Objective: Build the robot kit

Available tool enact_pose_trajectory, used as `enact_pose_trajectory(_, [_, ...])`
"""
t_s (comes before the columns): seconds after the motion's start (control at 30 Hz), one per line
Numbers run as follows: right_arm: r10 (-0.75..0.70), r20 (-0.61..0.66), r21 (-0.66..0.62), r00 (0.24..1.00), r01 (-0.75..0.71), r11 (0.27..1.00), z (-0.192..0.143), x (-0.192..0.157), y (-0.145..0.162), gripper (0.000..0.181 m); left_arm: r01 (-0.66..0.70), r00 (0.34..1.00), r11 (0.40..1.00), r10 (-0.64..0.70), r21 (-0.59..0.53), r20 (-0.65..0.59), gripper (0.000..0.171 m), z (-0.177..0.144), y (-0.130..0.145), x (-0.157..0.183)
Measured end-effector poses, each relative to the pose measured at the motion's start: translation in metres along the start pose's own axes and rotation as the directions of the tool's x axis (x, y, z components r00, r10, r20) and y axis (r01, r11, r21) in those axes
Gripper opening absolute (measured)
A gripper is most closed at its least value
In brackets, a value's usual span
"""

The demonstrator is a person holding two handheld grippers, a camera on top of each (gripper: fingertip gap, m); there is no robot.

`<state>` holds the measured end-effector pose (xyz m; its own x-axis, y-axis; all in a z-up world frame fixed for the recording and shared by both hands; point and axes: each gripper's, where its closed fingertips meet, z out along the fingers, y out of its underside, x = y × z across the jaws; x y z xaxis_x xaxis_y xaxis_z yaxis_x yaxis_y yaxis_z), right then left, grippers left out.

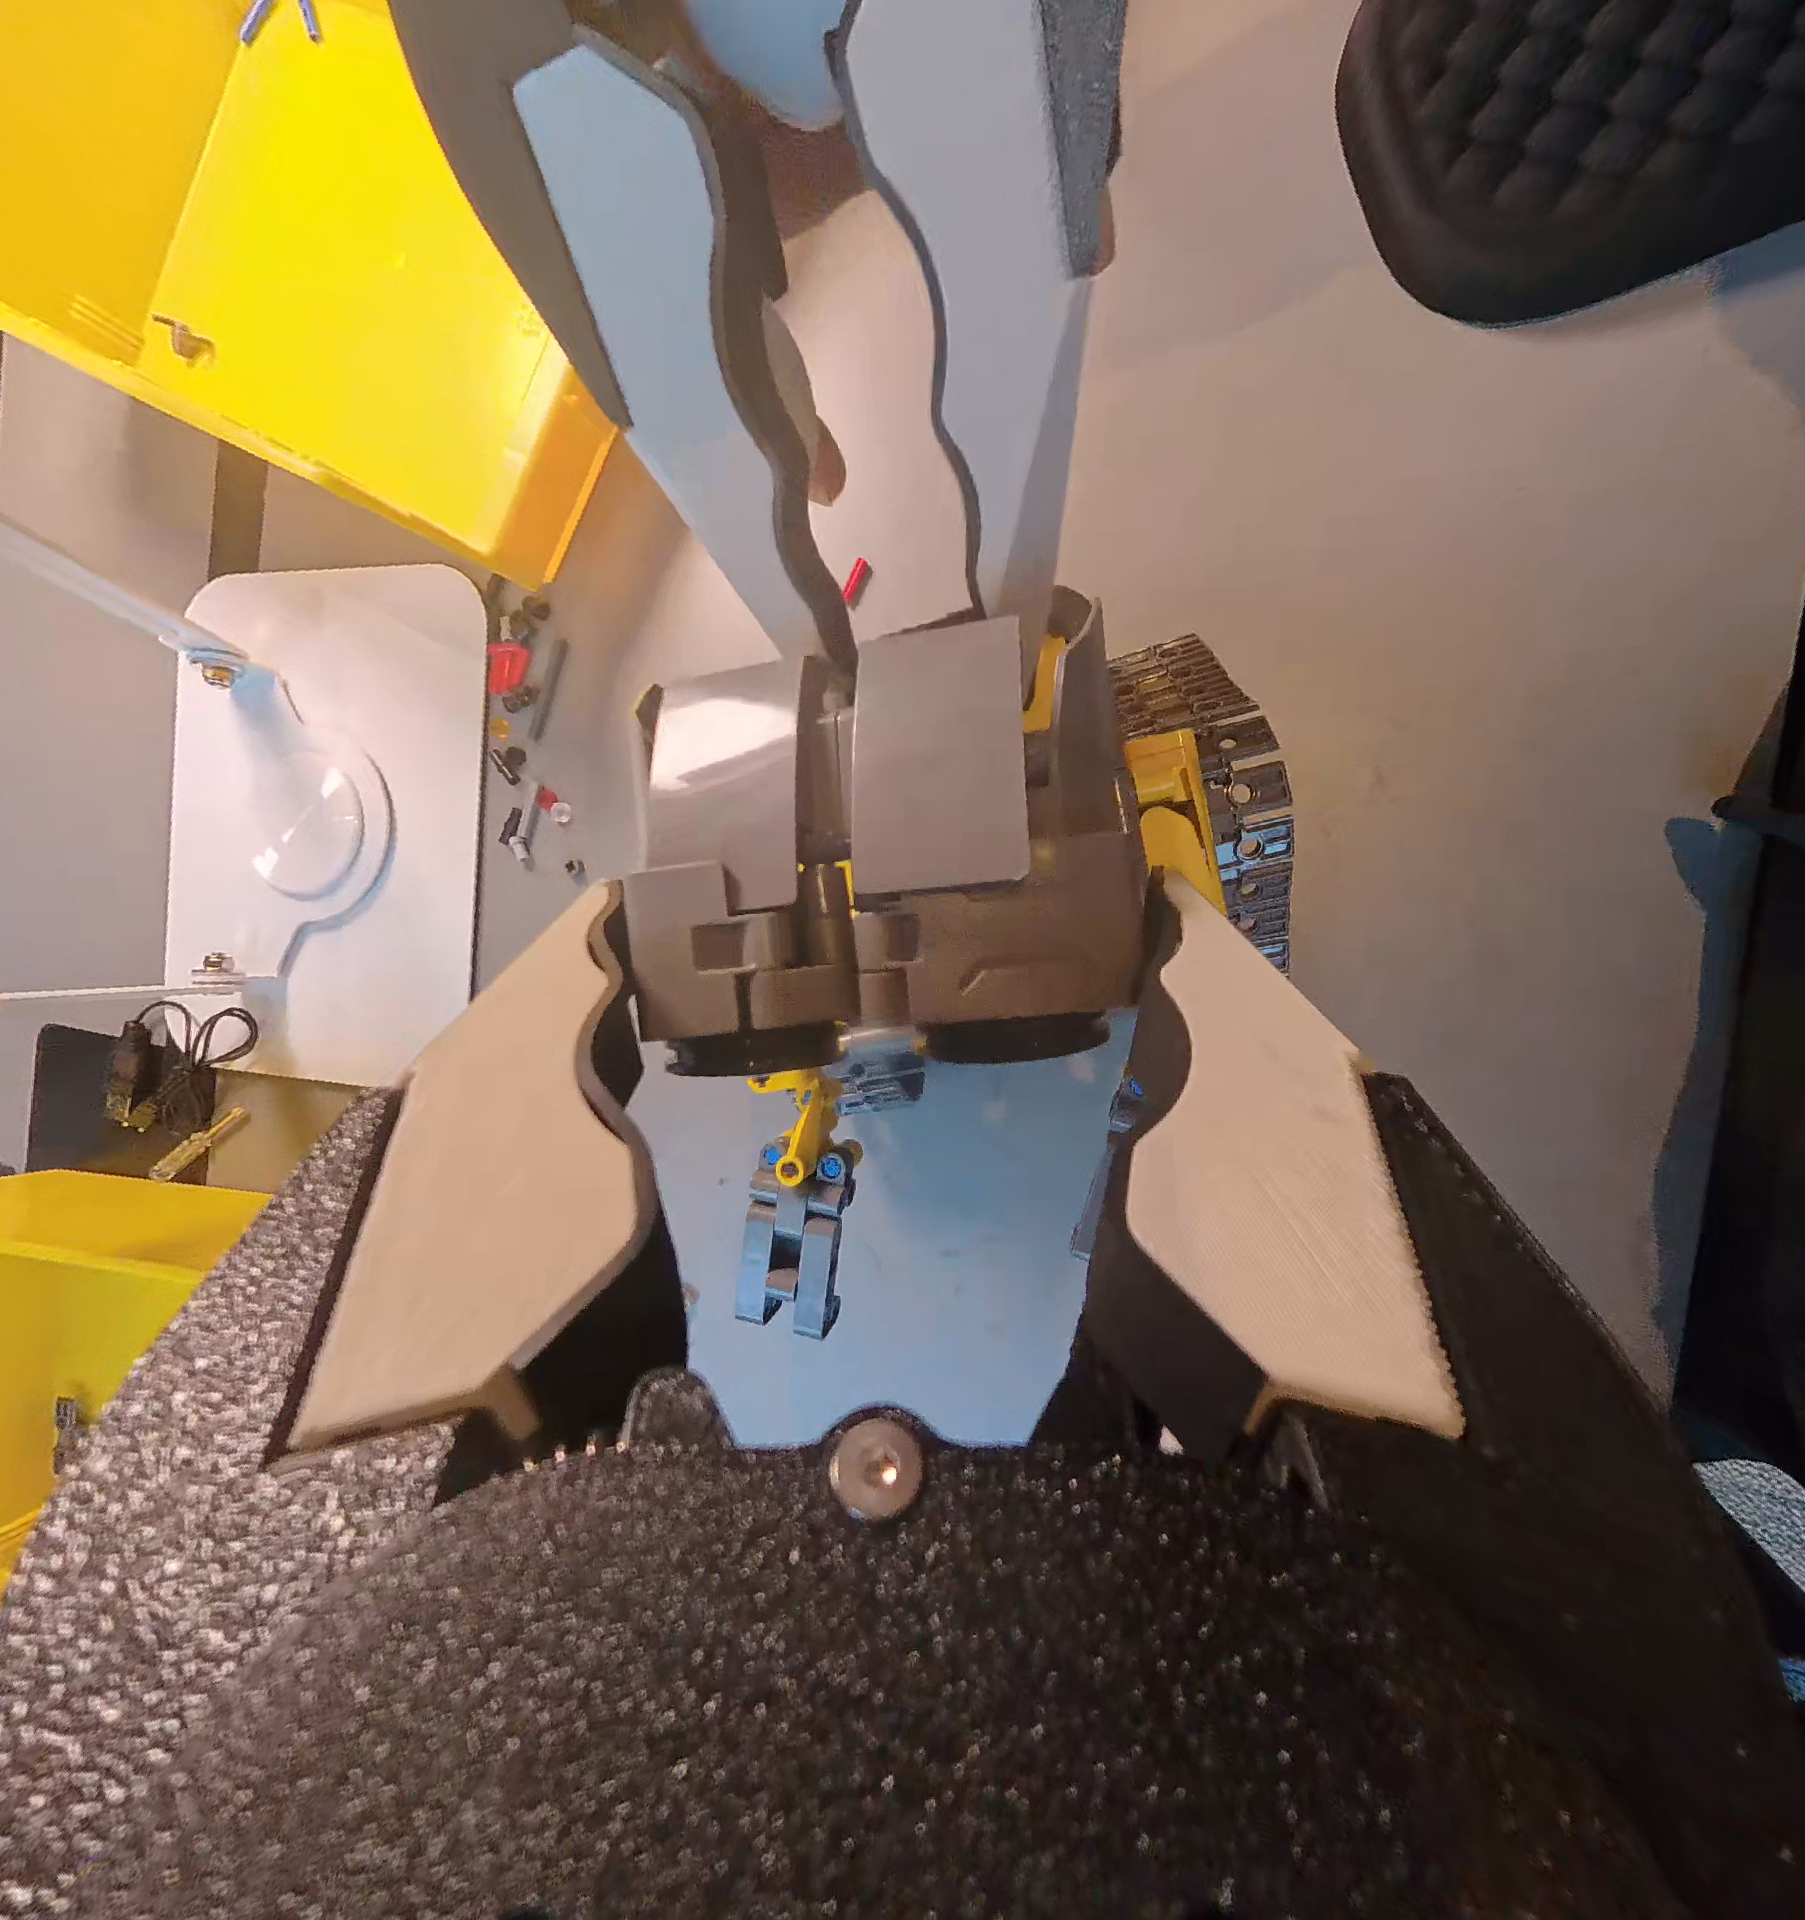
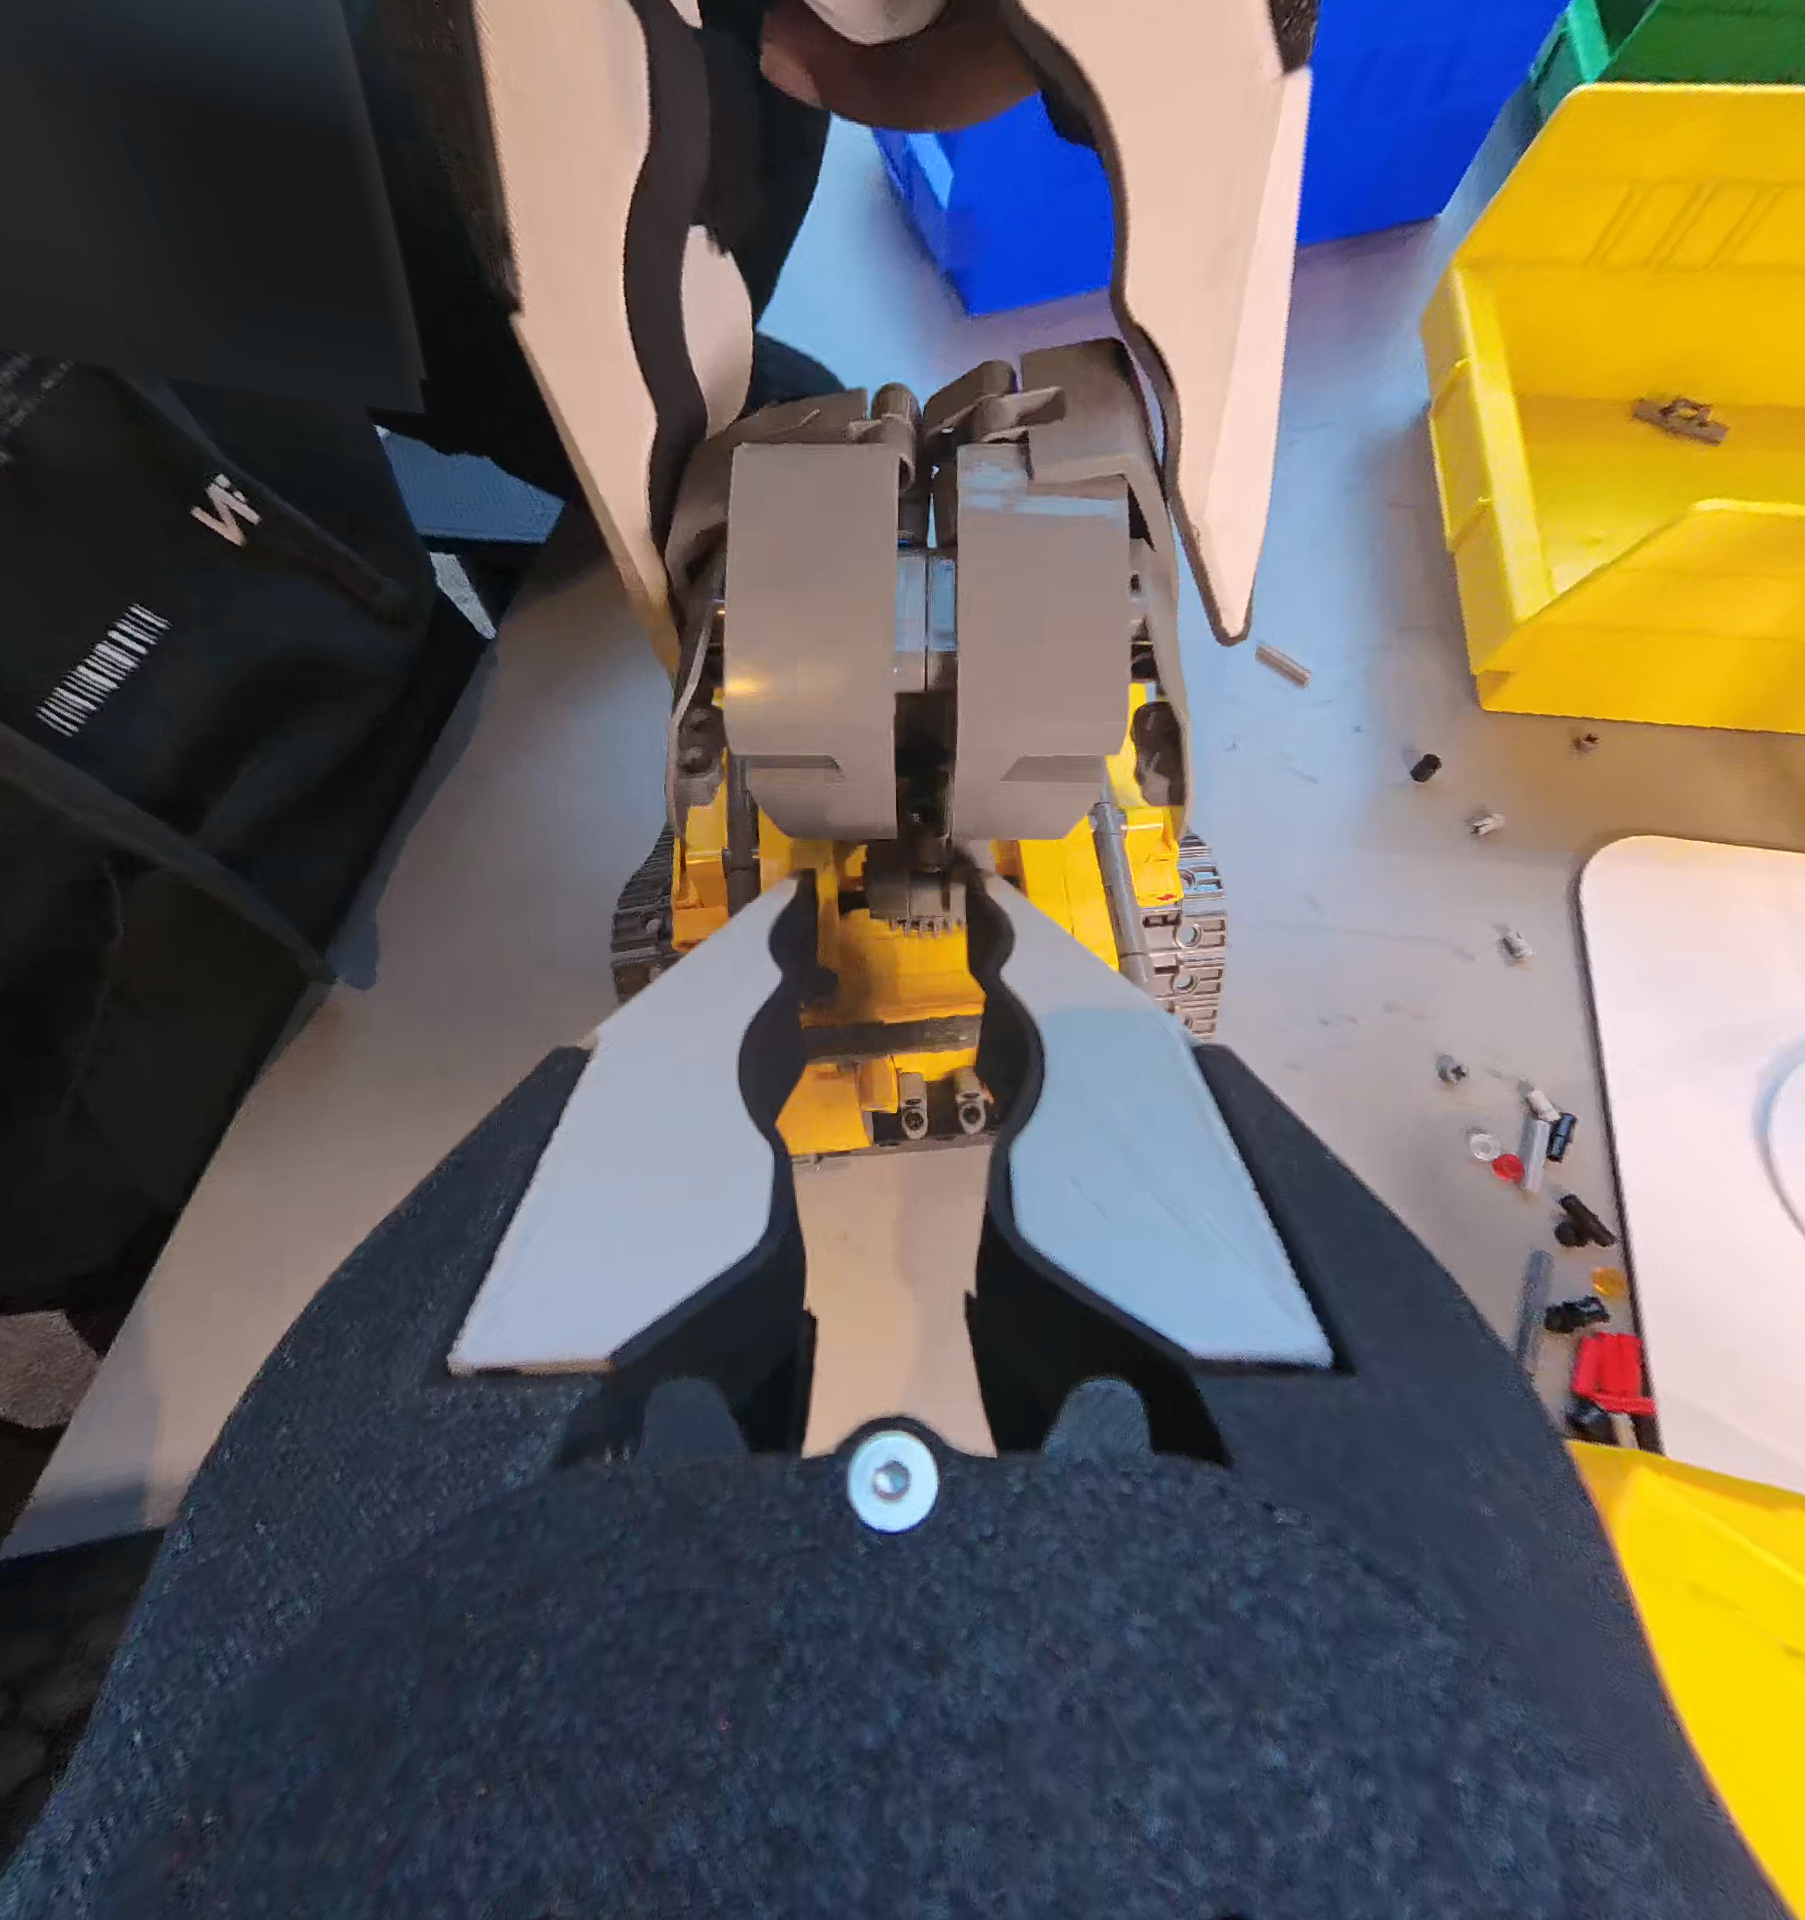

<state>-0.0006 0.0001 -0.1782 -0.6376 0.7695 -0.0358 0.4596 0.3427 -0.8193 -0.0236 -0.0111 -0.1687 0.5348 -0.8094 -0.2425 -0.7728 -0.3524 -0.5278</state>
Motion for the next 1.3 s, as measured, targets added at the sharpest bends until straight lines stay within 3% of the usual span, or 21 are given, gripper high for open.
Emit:
enact_pose_trajectory(0.13, [-0.005, -0.064, -0.004, 0.998, 0.005, 1.0, 0.014, 0.007, 0.001, 0.025, -0.014, 1.0, 1.0, 0.014, -0.001, 0.014, 0.096, 0.0, -0.002, 0.001])
enact_pose_trajectory(0.53, [-0.096, 0.167, -0.059, 0.981, 0.107, 0.993, 0.019, 0.005, 0.003, 0.024, -0.082, 0.996, 0.996, 0.083, 0.03, -0.025, 0.098, -0.001, 0.001, 0.006])
enact_pose_trajectory(0.77, [-0.118, 0.235, -0.078, 0.965, 0.14, 0.987, 0.021, 0.005, 0.002, 0.024, -0.139, 0.979, 0.976, 0.161, 0.17, -0.125, 0.086, -0.026, 0.011, 0.006])
enact_pose_trajectory(0.9, [-0.106, 0.235, -0.069, 0.966, 0.125, 0.99, 0.021, 0.005, 0.002, 0.025, -0.13, 0.987, 0.953, 0.15, 0.273, -0.055, 0.084, -0.048, 0.007, -0.011])
enact_pose_trajectory(1.03, [-0.097, 0.233, -0.075, 0.967, 0.118, 0.99, 0.022, 0.005, 0.001, 0.025, -0.223, 0.966, 0.91, 0.253, 0.351, -0.043, 0.077, -0.049, -0.001, -0.004])
enact_pose_trajectory(1.3, [-0.063, 0.211, -0.082, 0.976, 0.082, 0.993, 0.022, 0.005, 0.002, 0.025, -0.422, 0.906, 0.873, 0.416, 0.245, 0.08, 0.072, -0.021, -0.003, -0.003])
